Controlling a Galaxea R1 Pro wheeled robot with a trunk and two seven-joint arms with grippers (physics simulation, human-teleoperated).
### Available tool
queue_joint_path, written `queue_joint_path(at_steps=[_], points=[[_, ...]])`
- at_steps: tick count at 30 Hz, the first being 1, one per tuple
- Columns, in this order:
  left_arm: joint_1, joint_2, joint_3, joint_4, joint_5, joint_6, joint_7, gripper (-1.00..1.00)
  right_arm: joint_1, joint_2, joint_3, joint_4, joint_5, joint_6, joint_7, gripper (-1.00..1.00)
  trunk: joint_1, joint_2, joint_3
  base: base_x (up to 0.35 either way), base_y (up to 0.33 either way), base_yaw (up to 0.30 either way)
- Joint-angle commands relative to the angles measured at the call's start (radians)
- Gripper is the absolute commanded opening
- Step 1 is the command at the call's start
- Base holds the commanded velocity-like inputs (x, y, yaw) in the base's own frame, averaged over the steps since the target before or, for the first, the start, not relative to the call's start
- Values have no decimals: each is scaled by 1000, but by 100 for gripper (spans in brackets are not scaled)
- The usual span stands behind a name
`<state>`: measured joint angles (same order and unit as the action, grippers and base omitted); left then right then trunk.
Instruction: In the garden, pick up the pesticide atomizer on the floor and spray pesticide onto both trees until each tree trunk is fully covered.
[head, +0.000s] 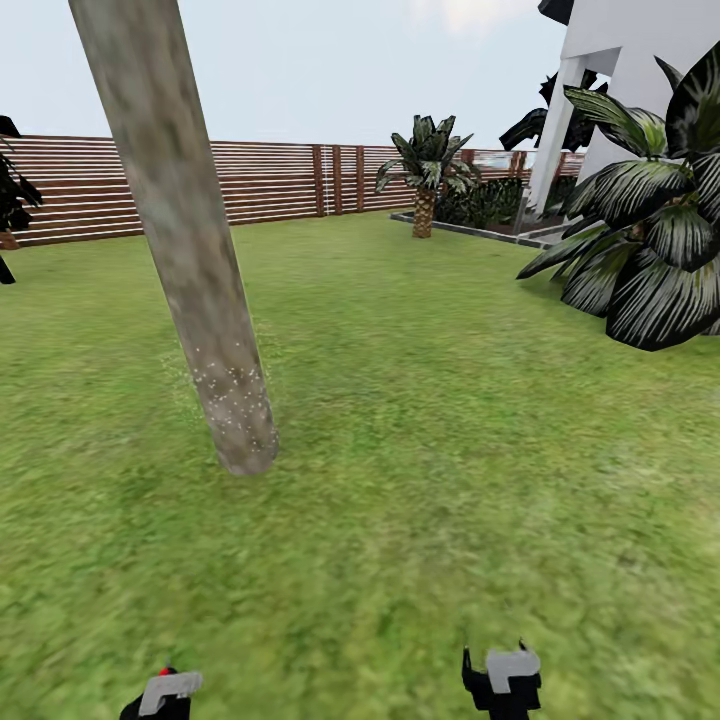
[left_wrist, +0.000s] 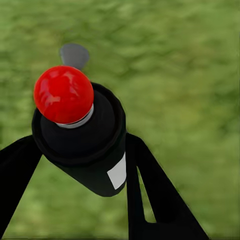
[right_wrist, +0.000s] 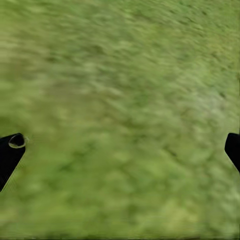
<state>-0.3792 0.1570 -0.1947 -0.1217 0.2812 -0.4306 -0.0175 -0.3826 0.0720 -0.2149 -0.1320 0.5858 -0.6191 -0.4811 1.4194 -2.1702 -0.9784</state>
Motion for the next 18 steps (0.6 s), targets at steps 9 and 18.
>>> queue_joint_path(at_steps=[9, 18], points=[[24, -1, 0, 1, 3, -2, 5, -100, 2, 1, -103, 37, -183, -7, 2, 100, 0, 0, 0, -101, -41, 0], [24, -4, 0, -1, 74, -2, 6, -100, 2, 0, -103, 40, -138, -8, 4, 100, 0, 0, -4, -284, -167, 171]])
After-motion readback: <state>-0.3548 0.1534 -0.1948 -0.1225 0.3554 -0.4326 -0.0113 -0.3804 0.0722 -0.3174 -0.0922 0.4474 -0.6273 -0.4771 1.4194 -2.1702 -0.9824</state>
